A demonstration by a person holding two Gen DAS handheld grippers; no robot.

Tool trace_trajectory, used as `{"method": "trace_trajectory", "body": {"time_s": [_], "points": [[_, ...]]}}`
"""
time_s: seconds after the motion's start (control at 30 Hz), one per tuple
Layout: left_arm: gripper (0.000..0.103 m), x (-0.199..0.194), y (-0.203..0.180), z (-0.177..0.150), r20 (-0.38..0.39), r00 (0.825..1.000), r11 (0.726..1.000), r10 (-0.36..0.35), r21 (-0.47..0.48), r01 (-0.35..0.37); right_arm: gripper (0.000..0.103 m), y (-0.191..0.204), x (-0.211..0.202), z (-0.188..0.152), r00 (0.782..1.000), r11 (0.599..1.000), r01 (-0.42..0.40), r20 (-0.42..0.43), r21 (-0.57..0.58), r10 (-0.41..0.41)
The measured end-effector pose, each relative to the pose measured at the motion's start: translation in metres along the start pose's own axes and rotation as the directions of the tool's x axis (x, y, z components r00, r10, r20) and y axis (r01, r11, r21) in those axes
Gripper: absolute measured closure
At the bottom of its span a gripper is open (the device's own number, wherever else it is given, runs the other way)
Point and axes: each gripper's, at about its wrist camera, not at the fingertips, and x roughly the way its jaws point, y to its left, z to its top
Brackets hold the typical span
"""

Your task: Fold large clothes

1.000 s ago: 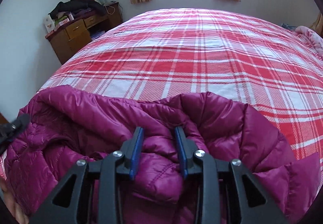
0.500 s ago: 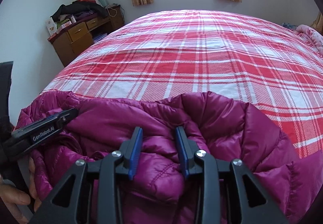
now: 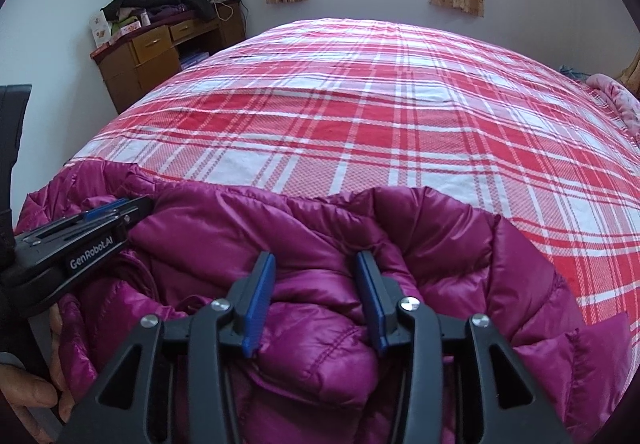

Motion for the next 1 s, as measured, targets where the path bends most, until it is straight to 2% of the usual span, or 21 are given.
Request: {"method": "trace_trajectory", "body": {"time_s": [0.07,0.23,0.27,0.33,0.37,0.4,0.43,0.5,0.6,0.7,0.73,0.77,0.87,1.0], "points": [[0.082,-0.002,-0.001,-0.001,0.001,1.0,1.0,0.001,0.001,-0.001,0.058,0.002,0.0,0.0,1.0,1.0,0.009,-0.001,-0.01,-0.009],[0.082,-0.012,0.002,-0.003,-0.023,1.0,1.0,-0.021,0.011,0.022,0.05,0.008,-0.005,0.0,0.999,0.998,0.029,-0.025,-0.054,-0.031],[0.082,-0.021,0.004,-0.004,-0.036,0.999,0.999,-0.032,0.028,0.033,0.05,0.009,-0.015,-0.002,0.999,0.997,0.039,-0.028,-0.063,-0.041],[0.082,-0.048,0.012,-0.009,-0.052,0.997,0.996,-0.061,0.059,0.064,0.05,0.005,-0.052,-0.011,0.998,0.998,0.045,0.04,-0.045,-0.043],[0.082,-0.069,0.019,-0.013,-0.05,0.996,0.994,-0.079,0.076,0.082,0.047,0.001,-0.077,-0.017,0.996,0.999,0.024,0.087,-0.028,-0.022],[0.082,-0.091,0.028,-0.019,-0.032,0.995,0.991,-0.099,0.09,0.102,0.04,-0.004,-0.1,-0.024,0.993,1.0,-0.003,0.122,-0.015,0.004],[0.082,-0.115,0.04,-0.026,0.001,0.993,0.988,-0.122,0.097,0.121,0.036,-0.011,-0.127,-0.033,0.987,1.0,-0.022,0.156,-0.001,0.021],[0.082,-0.158,0.064,-0.042,0.064,0.986,0.984,-0.156,0.1,0.149,0.029,-0.025,-0.178,-0.056,0.975,0.999,-0.04,0.218,0.009,0.037],[0.079,-0.228,0.107,-0.077,0.138,0.969,0.976,-0.203,0.11,0.189,0.027,-0.046,-0.239,-0.094,0.967,0.999,-0.028,0.256,0.018,0.022],[0.066,-0.276,0.143,-0.117,0.172,0.965,0.978,-0.199,0.103,0.183,0.025,-0.065,-0.284,-0.135,0.965,0.998,-0.02,0.263,0.059,0.004],[0.054,-0.286,0.152,-0.129,0.176,0.966,0.98,-0.19,0.097,0.175,0.025,-0.07,-0.294,-0.147,0.966,0.997,-0.015,0.259,0.073,-0.005],[0.05,-0.295,0.16,-0.141,0.177,0.969,0.983,-0.172,0.09,0.159,0.025,-0.074,-0.303,-0.161,0.968,0.996,-0.004,0.252,0.086,-0.018],[0.049,-0.318,0.177,-0.181,0.168,0.978,0.989,-0.122,0.099,0.107,0.025,-0.077,-0.318,-0.196,0.975,0.994,0.028,0.217,0.105,-0.05],[0.049,-0.334,0.182,-0.224,0.142,0.982,0.988,-0.127,0.104,0.113,0.025,-0.075,-0.331,-0.234,0.979,0.992,0.025,0.197,0.123,-0.049]]}}
